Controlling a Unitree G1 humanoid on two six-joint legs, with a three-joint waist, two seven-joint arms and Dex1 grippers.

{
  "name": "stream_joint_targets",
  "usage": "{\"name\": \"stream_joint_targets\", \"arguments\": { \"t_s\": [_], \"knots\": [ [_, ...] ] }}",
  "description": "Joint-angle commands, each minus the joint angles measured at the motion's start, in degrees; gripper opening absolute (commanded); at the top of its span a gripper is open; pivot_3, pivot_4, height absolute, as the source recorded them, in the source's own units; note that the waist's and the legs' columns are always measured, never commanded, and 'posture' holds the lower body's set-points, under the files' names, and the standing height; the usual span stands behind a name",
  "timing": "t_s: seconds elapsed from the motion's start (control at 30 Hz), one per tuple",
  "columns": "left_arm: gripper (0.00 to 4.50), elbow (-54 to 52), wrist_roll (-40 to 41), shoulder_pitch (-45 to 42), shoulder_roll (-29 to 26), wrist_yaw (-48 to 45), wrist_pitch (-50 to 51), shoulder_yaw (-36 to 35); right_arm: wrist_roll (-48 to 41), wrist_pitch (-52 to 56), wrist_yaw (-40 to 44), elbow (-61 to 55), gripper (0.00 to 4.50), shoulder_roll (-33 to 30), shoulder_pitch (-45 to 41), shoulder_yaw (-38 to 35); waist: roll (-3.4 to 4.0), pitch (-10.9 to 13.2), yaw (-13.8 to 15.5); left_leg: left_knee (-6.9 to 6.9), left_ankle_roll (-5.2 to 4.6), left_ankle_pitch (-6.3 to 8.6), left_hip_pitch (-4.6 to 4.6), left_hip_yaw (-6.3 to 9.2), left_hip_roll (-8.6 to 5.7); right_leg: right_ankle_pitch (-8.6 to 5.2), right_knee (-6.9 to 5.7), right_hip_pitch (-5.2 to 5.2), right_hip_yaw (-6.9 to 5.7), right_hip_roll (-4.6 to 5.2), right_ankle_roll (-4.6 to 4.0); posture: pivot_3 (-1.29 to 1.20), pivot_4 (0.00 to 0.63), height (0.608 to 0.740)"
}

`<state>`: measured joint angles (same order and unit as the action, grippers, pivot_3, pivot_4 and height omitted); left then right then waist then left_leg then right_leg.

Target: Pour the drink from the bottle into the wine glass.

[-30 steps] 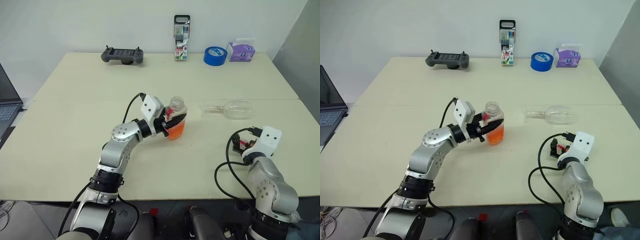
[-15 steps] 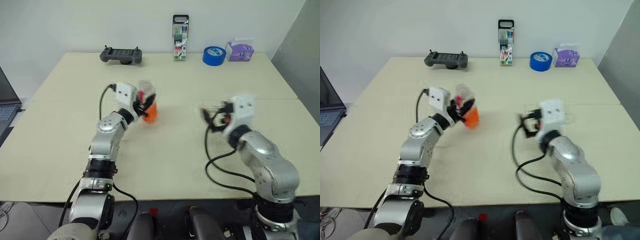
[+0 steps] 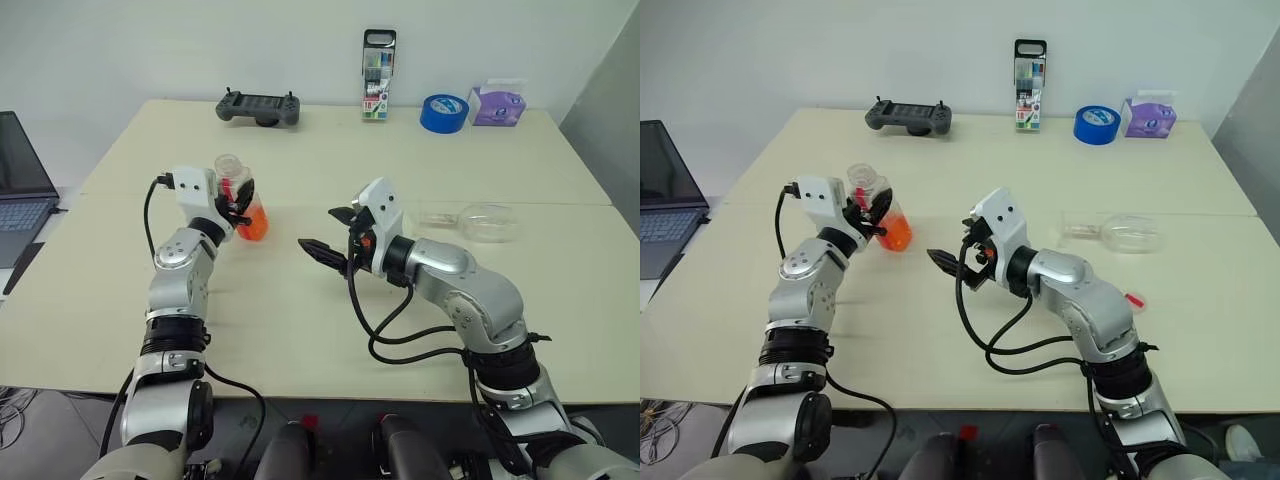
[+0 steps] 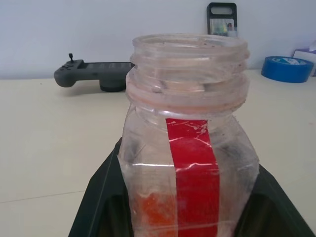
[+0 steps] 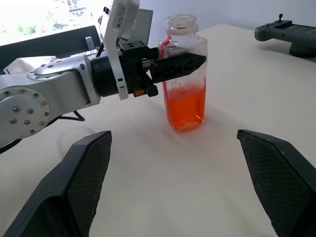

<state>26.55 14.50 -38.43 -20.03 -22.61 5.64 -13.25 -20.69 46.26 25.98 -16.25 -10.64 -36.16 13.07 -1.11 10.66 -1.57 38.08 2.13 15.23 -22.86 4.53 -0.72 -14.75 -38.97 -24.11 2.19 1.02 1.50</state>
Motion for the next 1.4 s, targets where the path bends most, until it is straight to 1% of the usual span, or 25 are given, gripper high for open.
{"name": "stream_joint_targets", "arguments": {
  "t_s": [0.03, 0.33, 0.4, 0.43, 0.6, 0.63, 0.9, 1.13, 1.27, 1.4],
  "knots": [
    [1.74, -1.6, 0.9, -0.7, 0.0, 0.7, -2.0, -1.2, 1.3, -2.6, 0.0, -0.5, 4.34, 0.2, -0.7, 0.2, 0.00, 0.0, -0.1, -0.01, 0.00, 0.00, 0.00, 0.01, 0.01, 0.00, -0.01, -0.01, -0.02, 0.00, 0.00, 0.00, 0.150, 0.740],
    [1.74, -1.6, -0.3, 0.6, 0.4, 3.3, -1.7, -1.0, 1.3, -3.0, 0.9, -1.2, 4.34, -0.2, 1.0, -0.1, -0.01, 0.0, -0.2, -0.02, -0.01, 0.00, 0.04, 0.02, 0.08, 0.00, -0.07, -0.01, -0.04, -0.06, 0.00, 0.00, 0.150, 0.740],
    [2.46, -1.9, -0.3, 0.9, 0.4, 3.5, -1.6, -0.9, 1.3, -2.9, 0.9, -1.3, 4.34, -0.3, 1.1, -0.2, -0.01, 0.0, -0.3, -0.02, -0.01, 0.00, 0.06, 0.00, 0.08, 0.01, -0.07, 0.00, -0.02, -0.05, 0.00, 0.00, 0.150, 0.740],
    [2.71, -2.1, -0.3, 1.0, 0.3, 3.5, -1.6, -0.8, 1.3, -2.9, 0.9, -1.3, 4.34, -0.4, 1.1, -0.3, -0.01, 0.0, -0.3, -0.02, -0.01, 0.00, 0.07, -0.01, 0.08, 0.01, -0.08, 0.00, -0.01, -0.05, 0.00, 0.00, 0.150, 0.740],
    [4.29, -3.9, -0.8, 2.4, 0.3, 4.2, -1.1, -0.1, 1.4, -2.9, 0.3, -1.0, 4.34, -0.7, 1.4, -1.3, -0.01, 0.0, -0.3, -0.04, -0.01, 0.00, 0.08, 0.00, 0.10, 0.01, -0.09, 0.00, -0.02, -0.07, 0.00, 0.00, 0.150, 0.740],
    [4.45, -4.3, -1.0, 2.7, 0.3, 4.2, -0.9, 0.0, 1.3, -2.9, 0.1, -1.1, 4.34, -0.7, 1.5, -1.6, -0.02, 0.0, -0.2, -0.04, -0.01, 0.00, 0.07, 0.01, 0.10, 0.01, -0.09, 0.00, -0.03, -0.07, 0.00, 0.00, 0.150, 0.740],
    [4.45, -7.6, -1.3, 6.4, 0.0, 4.3, 1.2, 0.4, 1.0, -2.2, -0.6, -2.5, 4.34, -1.9, 3.0, -4.0, -0.02, 0.0, -0.2, -0.04, -0.01, 0.00, 0.08, 0.00, 0.10, 0.01, -0.08, 0.01, -0.01, -0.06, 0.00, 0.00, 0.150, 0.740],
    [4.45, -9.7, -1.5, 8.0, 0.2, 4.5, 2.5, 0.9, 1.2, -2.8, -1.1, -1.7, 4.34, -2.4, 2.5, -4.9, -0.02, 0.0, -0.2, -0.04, -0.01, 0.00, 0.08, 0.01, 0.10, 0.01, -0.08, 0.02, -0.03, -0.06, 0.00, 0.00, 0.150, 0.740],
    [4.45, -13.6, -1.0, 10.7, 0.1, 4.6, 4.9, 0.8, 0.4, -1.9, -2.3, -2.2, 4.34, -2.2, 3.7, -7.0, -0.02, 0.0, -0.2, -0.04, -0.01, 0.00, 0.08, -0.01, 0.10, 0.01, -0.08, 0.01, 0.00, -0.06, 0.00, 0.00, 0.150, 0.740],
    [4.45, -20.4, -0.3, 16.0, -1.3, 3.4, 8.7, 0.5, -1.4, -0.6, -4.5, -3.6, 4.34, -1.2, 6.4, -11.2, -0.03, 0.0, -0.2, -0.06, -0.01, 0.01, 0.08, 0.00, 0.11, 0.01, -0.06, 0.02, 0.00, -0.06, 0.00, 0.00, 0.150, 0.740]
  ]
}}
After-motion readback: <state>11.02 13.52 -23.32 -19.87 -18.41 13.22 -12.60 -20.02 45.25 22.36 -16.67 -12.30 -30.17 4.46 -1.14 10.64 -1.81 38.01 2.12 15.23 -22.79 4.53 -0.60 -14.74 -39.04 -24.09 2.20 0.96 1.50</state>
